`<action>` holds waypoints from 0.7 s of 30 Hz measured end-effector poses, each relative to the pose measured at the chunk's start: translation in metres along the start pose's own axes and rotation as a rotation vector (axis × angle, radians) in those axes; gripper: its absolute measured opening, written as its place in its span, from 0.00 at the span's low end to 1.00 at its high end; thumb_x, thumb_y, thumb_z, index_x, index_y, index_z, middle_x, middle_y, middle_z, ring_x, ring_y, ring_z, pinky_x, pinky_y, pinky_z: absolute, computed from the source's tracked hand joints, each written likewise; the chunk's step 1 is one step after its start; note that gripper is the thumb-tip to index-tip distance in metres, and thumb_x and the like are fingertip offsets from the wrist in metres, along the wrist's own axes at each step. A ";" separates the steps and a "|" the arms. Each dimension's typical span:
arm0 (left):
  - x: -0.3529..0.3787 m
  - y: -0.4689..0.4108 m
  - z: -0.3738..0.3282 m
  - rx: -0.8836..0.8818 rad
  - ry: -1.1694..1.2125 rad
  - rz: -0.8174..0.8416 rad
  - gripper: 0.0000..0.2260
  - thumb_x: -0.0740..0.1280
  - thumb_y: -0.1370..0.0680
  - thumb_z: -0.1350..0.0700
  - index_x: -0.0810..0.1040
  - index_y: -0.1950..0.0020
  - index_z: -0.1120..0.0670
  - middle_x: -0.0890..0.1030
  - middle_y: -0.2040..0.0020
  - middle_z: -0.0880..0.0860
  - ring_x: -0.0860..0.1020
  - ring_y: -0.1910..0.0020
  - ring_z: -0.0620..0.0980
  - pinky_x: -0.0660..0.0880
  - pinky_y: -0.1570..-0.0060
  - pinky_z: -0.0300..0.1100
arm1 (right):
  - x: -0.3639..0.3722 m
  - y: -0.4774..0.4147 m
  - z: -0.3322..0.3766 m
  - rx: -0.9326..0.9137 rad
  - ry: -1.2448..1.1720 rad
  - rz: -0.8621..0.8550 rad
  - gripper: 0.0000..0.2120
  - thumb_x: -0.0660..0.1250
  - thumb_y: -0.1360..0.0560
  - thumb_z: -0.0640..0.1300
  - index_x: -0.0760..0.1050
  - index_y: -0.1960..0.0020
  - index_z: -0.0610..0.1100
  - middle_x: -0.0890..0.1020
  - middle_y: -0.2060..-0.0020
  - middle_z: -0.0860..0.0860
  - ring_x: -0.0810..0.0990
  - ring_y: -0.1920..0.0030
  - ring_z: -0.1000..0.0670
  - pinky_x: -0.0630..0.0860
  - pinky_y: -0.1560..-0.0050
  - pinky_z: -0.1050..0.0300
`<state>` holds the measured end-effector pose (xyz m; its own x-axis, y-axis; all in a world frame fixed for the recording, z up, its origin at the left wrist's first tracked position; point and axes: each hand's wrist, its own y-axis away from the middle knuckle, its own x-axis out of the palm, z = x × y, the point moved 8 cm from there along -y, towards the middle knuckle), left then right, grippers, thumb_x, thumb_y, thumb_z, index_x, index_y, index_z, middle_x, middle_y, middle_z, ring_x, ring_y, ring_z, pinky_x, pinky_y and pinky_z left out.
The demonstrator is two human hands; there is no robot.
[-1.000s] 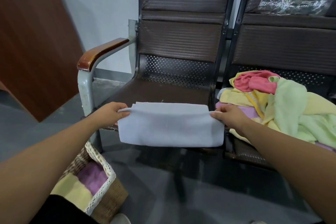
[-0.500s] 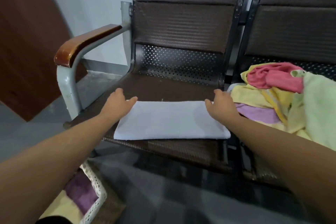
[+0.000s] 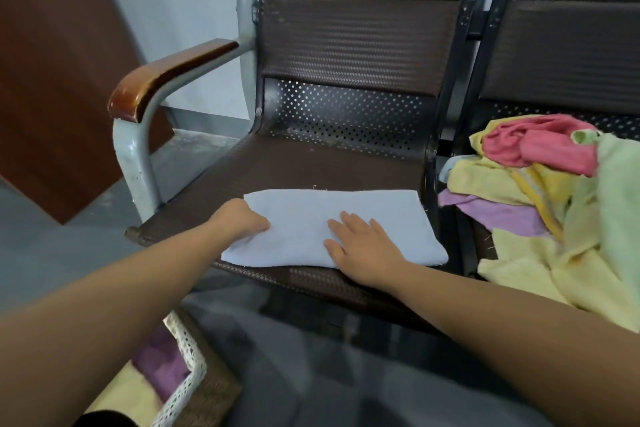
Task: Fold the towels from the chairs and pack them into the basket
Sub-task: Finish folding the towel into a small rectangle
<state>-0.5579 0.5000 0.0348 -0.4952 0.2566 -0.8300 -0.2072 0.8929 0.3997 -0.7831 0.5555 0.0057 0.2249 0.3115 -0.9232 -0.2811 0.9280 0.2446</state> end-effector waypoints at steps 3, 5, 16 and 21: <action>-0.010 0.010 -0.005 0.075 0.067 -0.054 0.26 0.65 0.20 0.52 0.66 0.24 0.60 0.70 0.27 0.59 0.71 0.31 0.59 0.69 0.42 0.46 | -0.002 0.007 0.002 -0.013 -0.019 0.013 0.27 0.46 0.15 0.56 0.51 0.18 0.49 0.49 0.19 0.47 0.47 0.19 0.48 0.42 0.21 0.47; -0.019 0.018 -0.009 0.117 0.096 -0.103 0.25 0.64 0.19 0.53 0.65 0.24 0.58 0.71 0.27 0.58 0.72 0.33 0.59 0.69 0.43 0.46 | -0.005 0.011 0.003 -0.012 -0.044 0.008 0.27 0.47 0.15 0.56 0.52 0.18 0.48 0.50 0.19 0.47 0.48 0.19 0.47 0.43 0.20 0.48; -0.026 0.075 -0.099 0.464 0.135 -0.182 0.12 0.67 0.22 0.51 0.80 0.44 0.56 0.81 0.51 0.54 0.78 0.52 0.54 0.72 0.57 0.44 | -0.037 0.022 -0.019 0.251 -0.970 -0.126 0.20 0.60 0.18 0.56 0.79 0.40 0.41 0.84 0.45 0.47 0.81 0.43 0.46 0.74 0.37 0.51; 0.010 0.075 -0.106 0.475 0.192 0.049 0.12 0.64 0.19 0.46 0.78 0.46 0.54 0.82 0.52 0.50 0.83 0.53 0.49 0.81 0.51 0.48 | -0.032 0.018 -0.040 0.416 -1.214 -0.138 0.23 0.62 0.20 0.61 0.76 0.42 0.41 0.81 0.48 0.46 0.79 0.45 0.46 0.77 0.38 0.47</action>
<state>-0.6676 0.5298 0.0979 -0.6499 0.2694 -0.7107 0.2043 0.9626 0.1781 -0.8322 0.5538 0.0277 0.9897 -0.0097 -0.1427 0.0730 0.8922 0.4457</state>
